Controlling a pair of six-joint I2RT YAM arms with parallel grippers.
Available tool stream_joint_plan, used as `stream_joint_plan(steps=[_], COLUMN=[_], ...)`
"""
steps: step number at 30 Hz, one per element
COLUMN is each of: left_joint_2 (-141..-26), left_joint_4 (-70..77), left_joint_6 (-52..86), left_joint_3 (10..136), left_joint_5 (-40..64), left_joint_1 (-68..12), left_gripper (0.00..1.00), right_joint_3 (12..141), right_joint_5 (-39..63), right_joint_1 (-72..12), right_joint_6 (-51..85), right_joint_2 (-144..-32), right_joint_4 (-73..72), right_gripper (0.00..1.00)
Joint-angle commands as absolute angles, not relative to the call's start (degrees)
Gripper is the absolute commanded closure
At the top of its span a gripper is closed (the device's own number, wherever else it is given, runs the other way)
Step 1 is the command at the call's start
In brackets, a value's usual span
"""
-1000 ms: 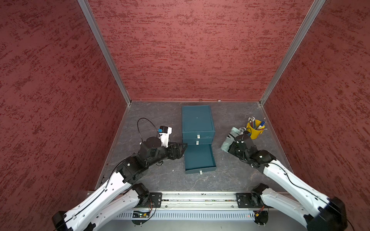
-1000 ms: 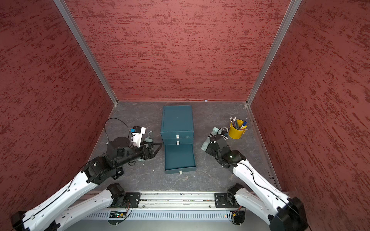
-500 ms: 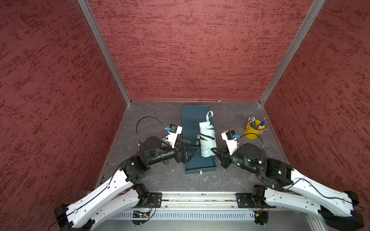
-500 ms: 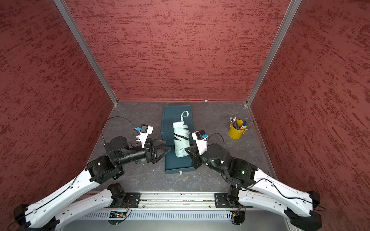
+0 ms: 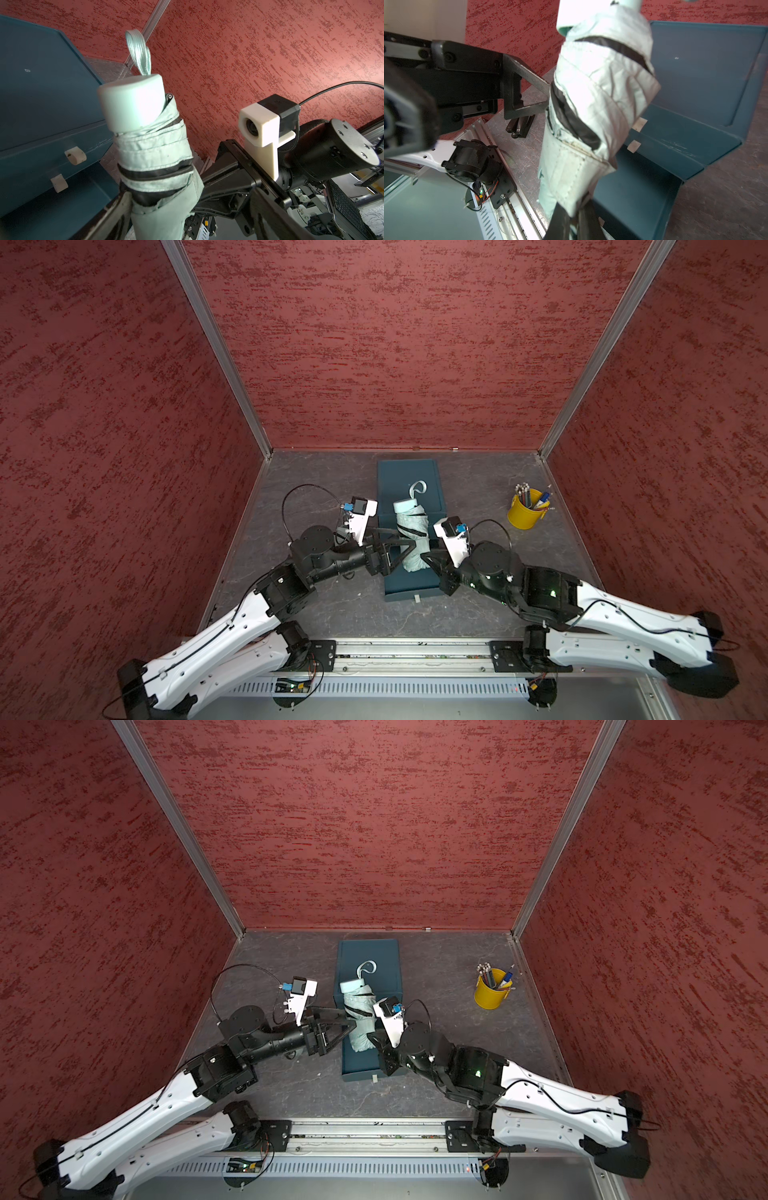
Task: Place the umbrella in the drawer by color
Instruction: Pick up the umbrella from the center of the board.
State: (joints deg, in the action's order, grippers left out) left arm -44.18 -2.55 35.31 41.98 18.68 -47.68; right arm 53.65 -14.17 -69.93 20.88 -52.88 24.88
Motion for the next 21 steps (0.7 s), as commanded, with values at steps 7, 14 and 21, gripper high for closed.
stream_joint_plan(steps=[7,14,21], left_joint_2=[-42.38,-41.14,-41.86], left_joint_4=[-2.83,1.34,12.19], left_joint_6=[35.86,39.33,47.61], left_joint_3=[39.99,37.85,33.98], left_joint_5=[15.56,19.11,19.34], left_joint_1=[-47.29,-46.25,-46.27], left_gripper=[0.11,0.32,0.62], right_joint_3=[56.88,56.25,54.86], right_joint_5=[-9.79,-9.14,-14.41], right_joint_1=[-73.14,-73.28,-73.3], right_joint_6=[19.14,20.41,26.24], right_joint_2=[-52.81,-53.86,-54.69], right_joint_4=[14.49,12.67,9.67], right_gripper=[1.0,1.0,0.8])
